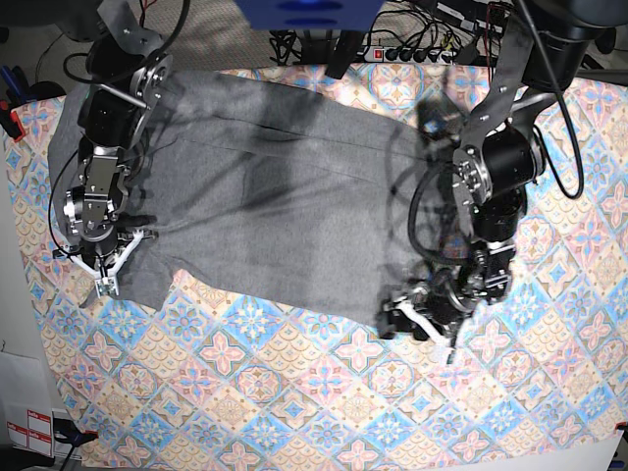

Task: Fold the T-shirt properly
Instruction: 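Lift the hem and fold it toward the collar with both grippers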

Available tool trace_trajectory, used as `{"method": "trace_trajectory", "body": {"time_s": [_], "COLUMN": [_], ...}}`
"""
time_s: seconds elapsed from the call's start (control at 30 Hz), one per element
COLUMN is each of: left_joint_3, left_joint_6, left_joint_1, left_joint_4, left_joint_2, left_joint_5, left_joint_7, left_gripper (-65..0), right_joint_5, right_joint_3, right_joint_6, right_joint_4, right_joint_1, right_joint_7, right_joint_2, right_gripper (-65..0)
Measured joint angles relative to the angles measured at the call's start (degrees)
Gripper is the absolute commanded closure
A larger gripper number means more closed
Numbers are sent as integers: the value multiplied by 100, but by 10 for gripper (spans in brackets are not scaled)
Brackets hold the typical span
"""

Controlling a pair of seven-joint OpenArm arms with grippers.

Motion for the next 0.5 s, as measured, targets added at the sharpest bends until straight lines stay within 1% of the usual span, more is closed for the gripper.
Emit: {"method": "trace_trajectory", "body": {"time_s": [0.07,0.2,0.23,0.27,0.3,0.37,0.5], "left_joint_3": [0,-7,-7,-7,-13,-15,-2], "left_joint_6": [-48,48,245,531,680,616,608], "left_joint_1": [-11,52,46,33,20,35,179], "left_joint_4": [-426,-590,-584,-568,-553,-551,-568], "left_joint_2": [11,-133,-177,-210,-251,-350,-363], "left_joint_5": [9,-4,-9,-48,-48,-44,0], "left_joint_7": [-485,-562,-586,-634,-684,-684,-658], "left_gripper": [-459,-459,-459,-459,-459,-459,-459], "right_joint_5": [9,-7,-7,-4,-7,-4,-4], "right_joint_3": [0,0,0,0,0,0,0], "right_joint_6": [-7,0,0,0,0,-2,0], "right_joint_4": [48,46,46,46,48,48,48], "right_joint_1": [-79,-175,-170,-153,-131,-127,-157], "right_joint_7": [-98,-199,-192,-170,-157,-151,-168], "right_joint_2": [4,-2,0,0,0,4,2], "right_gripper": [-22,-22,-22,-22,-22,-22,-22]}}
